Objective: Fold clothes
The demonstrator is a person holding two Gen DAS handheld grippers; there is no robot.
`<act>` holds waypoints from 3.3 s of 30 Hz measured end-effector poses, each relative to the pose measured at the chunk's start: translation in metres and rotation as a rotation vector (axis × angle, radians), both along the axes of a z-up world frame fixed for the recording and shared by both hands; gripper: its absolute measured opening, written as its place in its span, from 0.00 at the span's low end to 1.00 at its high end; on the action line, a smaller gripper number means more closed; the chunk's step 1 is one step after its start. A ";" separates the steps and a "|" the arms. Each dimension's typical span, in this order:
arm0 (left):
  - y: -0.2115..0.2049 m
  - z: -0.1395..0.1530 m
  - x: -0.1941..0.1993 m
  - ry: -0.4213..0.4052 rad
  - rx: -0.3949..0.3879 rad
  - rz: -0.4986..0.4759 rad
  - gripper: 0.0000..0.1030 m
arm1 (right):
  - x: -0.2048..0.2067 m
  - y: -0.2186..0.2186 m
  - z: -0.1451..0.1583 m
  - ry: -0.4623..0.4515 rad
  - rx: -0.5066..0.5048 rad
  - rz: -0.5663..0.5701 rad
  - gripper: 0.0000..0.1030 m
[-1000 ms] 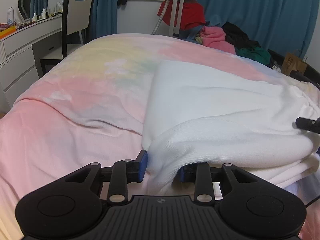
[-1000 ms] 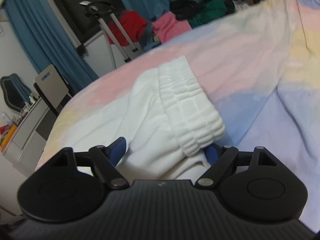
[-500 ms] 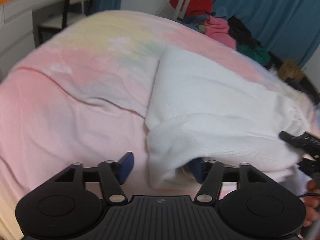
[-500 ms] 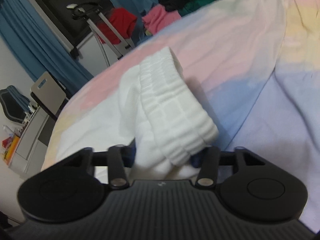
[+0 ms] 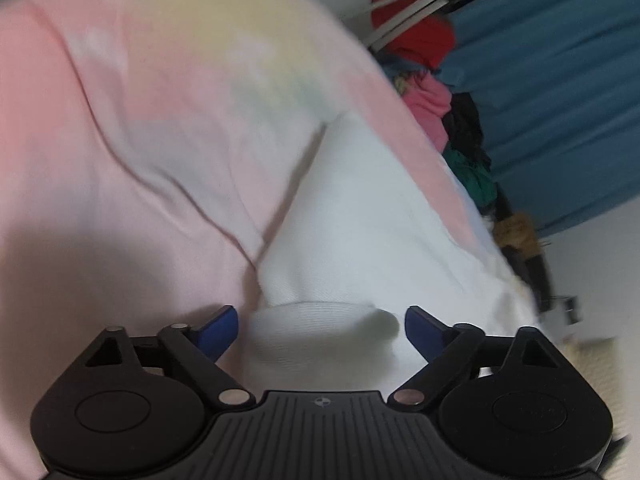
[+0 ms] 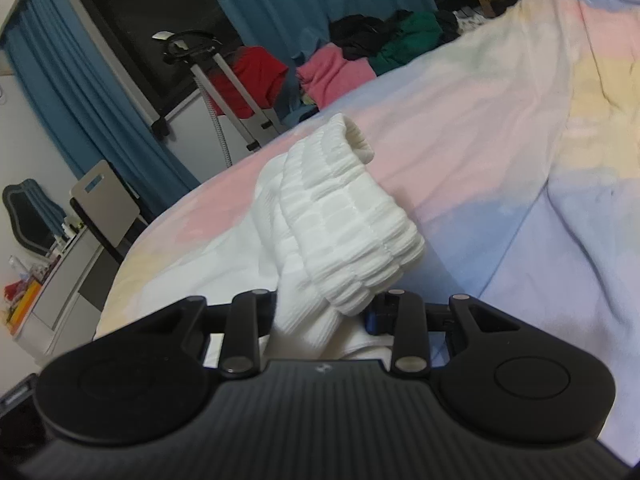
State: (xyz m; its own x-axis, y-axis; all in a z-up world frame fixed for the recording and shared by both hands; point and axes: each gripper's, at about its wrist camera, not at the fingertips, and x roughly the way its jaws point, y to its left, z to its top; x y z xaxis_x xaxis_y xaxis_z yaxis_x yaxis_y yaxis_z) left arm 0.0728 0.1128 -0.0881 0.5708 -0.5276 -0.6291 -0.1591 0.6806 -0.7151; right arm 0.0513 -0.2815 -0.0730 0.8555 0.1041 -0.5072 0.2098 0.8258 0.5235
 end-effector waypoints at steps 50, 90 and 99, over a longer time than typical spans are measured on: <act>-0.433 0.010 0.143 -0.401 0.192 -0.623 0.36 | -0.009 -0.320 -0.023 -0.107 0.206 -0.610 0.30; -0.286 0.225 -0.173 -0.884 0.515 -0.597 1.00 | -0.177 -0.108 0.182 -0.124 -0.351 -0.409 0.84; -0.264 0.190 -0.197 -0.913 0.500 -0.588 1.00 | -0.178 -0.054 0.149 -0.133 -0.443 -0.392 0.84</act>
State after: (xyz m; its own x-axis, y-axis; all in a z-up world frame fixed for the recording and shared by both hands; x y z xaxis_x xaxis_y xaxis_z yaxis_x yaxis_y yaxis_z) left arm -0.1239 -0.1508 0.1016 0.6671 -0.6695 -0.3267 0.6987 0.7144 -0.0371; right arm -0.1269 -0.3358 0.0761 0.8464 -0.4285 -0.3162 0.4990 0.8454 0.1902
